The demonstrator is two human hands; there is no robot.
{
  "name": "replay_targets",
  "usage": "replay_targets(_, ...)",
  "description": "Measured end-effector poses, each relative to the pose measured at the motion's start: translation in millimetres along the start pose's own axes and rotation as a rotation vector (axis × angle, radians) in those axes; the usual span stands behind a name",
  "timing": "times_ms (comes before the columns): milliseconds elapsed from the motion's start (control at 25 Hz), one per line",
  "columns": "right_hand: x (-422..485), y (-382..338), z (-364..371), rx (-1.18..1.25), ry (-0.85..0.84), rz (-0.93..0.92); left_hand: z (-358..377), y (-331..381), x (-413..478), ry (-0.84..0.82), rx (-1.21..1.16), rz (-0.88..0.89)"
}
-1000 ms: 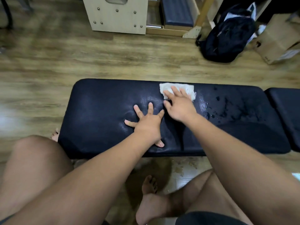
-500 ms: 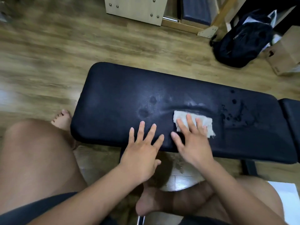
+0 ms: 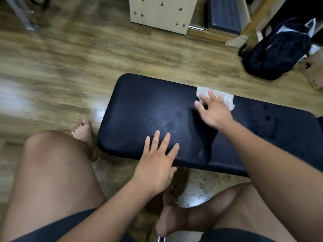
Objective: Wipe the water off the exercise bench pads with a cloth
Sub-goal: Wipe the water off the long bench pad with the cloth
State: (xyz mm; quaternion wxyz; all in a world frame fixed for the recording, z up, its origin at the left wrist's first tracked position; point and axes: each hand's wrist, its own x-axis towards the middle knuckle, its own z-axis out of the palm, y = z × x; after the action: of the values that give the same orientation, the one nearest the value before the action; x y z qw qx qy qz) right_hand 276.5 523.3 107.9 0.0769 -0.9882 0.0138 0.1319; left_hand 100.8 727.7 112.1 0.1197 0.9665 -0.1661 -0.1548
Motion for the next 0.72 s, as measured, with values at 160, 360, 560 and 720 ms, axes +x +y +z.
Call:
replay_targets(160,-138,2,34,0.025,0.015,-0.091,-1,11,9,0.003,-0.009,-0.080)
replay_targets(360,-196,-1,52,-0.061,-0.027,-0.086,4,5,6,0.004,0.024,-0.043)
replay_targets(560,-97,-20,37,-0.073,0.025,-0.071,1,-3,2,0.054,-0.026,-0.016)
replay_targets(720,11,-44,13,-0.070,0.012,-0.082,5,-16,-1,0.145,-0.149,0.001)
